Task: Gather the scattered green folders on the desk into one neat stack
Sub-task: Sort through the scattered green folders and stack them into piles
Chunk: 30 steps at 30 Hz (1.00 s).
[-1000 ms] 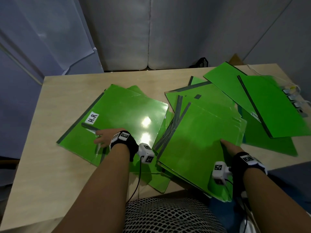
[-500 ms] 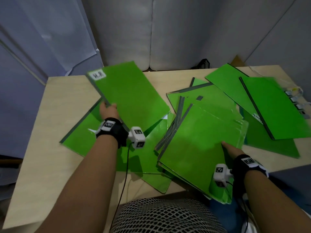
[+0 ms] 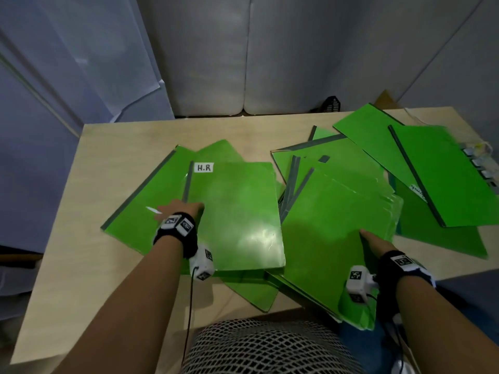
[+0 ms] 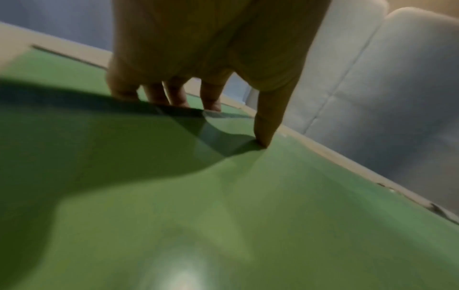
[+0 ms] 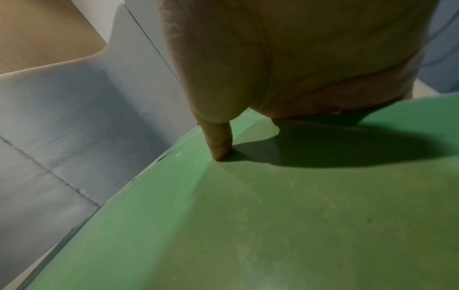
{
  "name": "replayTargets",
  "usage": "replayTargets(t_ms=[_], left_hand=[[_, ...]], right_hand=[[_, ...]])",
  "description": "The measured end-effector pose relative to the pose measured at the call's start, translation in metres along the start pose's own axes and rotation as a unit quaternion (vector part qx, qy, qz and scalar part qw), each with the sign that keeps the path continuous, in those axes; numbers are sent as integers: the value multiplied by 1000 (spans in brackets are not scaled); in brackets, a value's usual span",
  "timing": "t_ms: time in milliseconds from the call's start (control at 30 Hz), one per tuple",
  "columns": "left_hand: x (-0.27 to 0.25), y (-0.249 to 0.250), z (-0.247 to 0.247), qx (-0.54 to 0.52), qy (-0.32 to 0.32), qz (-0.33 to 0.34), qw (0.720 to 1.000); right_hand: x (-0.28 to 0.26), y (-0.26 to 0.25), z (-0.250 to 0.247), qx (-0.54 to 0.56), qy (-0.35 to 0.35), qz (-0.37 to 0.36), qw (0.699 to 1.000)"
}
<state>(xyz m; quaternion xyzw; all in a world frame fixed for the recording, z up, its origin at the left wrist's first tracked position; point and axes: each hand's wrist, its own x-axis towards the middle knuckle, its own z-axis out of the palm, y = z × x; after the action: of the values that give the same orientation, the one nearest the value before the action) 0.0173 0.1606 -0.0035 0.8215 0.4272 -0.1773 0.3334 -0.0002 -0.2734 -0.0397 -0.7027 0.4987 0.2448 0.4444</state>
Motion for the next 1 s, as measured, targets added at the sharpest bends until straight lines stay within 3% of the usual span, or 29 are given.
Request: replayTargets(t_ms=[67, 200, 333, 400, 567, 667, 733, 833, 933, 1000], left_hand=[[-3, -5, 4, 44, 25, -21, 999], [0, -6, 7, -33, 11, -25, 999], [8, -16, 8, -168, -66, -27, 983], [9, -17, 7, -186, -94, -10, 978], [-8, 21, -22, -230, -100, 98, 963], [-26, 69, -58, -102, -37, 233, 966], [-48, 105, -80, 3, 32, 323, 946], [-82, 144, -93, 97, 123, 428, 890], [-109, 167, -91, 67, 141, 462, 873], [-111, 173, -78, -5, 70, 439, 895]], right_hand=[[-2, 0, 0, -13, 0, 1, 1000], [-7, 3, 1, -3, -15, 11, 1000], [-14, 1, 1, 15, -15, 18, 1000], [-16, -1, 1, 2, -4, 15, 1000], [-14, -4, 2, -20, 17, -11, 1000], [-12, -5, -2, -30, 32, -28, 999], [-15, -7, -4, -32, 33, -27, 999], [-17, -8, -5, -45, 21, -31, 998], [-12, -7, -8, -44, 6, -34, 998], [-4, -3, -11, -22, -13, -29, 999]])
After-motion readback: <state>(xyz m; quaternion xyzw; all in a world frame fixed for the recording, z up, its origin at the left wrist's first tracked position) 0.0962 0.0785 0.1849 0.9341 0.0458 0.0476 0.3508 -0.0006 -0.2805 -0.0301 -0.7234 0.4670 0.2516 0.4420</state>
